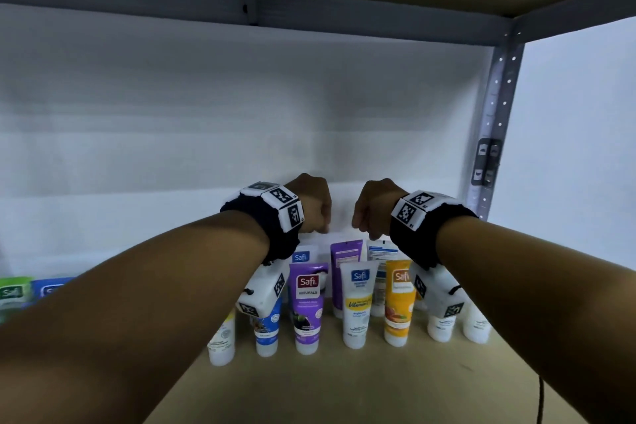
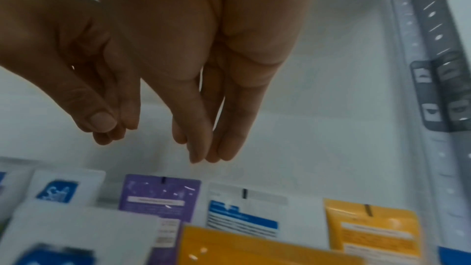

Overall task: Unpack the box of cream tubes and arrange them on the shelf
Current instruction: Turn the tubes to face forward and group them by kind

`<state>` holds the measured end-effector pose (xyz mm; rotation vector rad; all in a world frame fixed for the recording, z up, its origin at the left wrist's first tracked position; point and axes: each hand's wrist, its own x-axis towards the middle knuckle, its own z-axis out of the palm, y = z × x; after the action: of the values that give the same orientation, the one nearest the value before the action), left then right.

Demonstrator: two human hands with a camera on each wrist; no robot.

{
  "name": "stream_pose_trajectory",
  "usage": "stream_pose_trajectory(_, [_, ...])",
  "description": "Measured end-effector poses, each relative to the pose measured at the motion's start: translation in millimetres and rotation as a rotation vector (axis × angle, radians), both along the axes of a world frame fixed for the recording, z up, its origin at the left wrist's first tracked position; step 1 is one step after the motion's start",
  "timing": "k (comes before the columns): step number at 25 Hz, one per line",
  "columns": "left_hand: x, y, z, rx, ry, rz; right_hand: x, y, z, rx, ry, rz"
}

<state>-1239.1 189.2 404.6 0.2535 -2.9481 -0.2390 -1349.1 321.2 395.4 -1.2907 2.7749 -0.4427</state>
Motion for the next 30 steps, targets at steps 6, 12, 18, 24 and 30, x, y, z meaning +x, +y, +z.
stream_pose_trajectory(6, [-30,27,-20,-0.114,-0.034,-0.038,-24,21,-22,0.1,0.209,-0.007])
stream_pose_trajectory(12, [-47,35,-28,-0.19,-0.079,-0.036,-33,18,-33,0.077,0.235,-0.022])
stream_pose_trajectory(18, [-43,37,-26,-0.174,-0.09,-0.09,-30,18,-38,0.029,0.271,-0.06])
stream_pose_trajectory(24, [-42,37,-22,-0.16,-0.137,-0.107,-33,17,-36,0.073,0.283,-0.011])
stream_pose_trajectory(30, [-43,36,-20,-0.161,-0.15,-0.125,-34,15,-36,0.079,0.304,0.02])
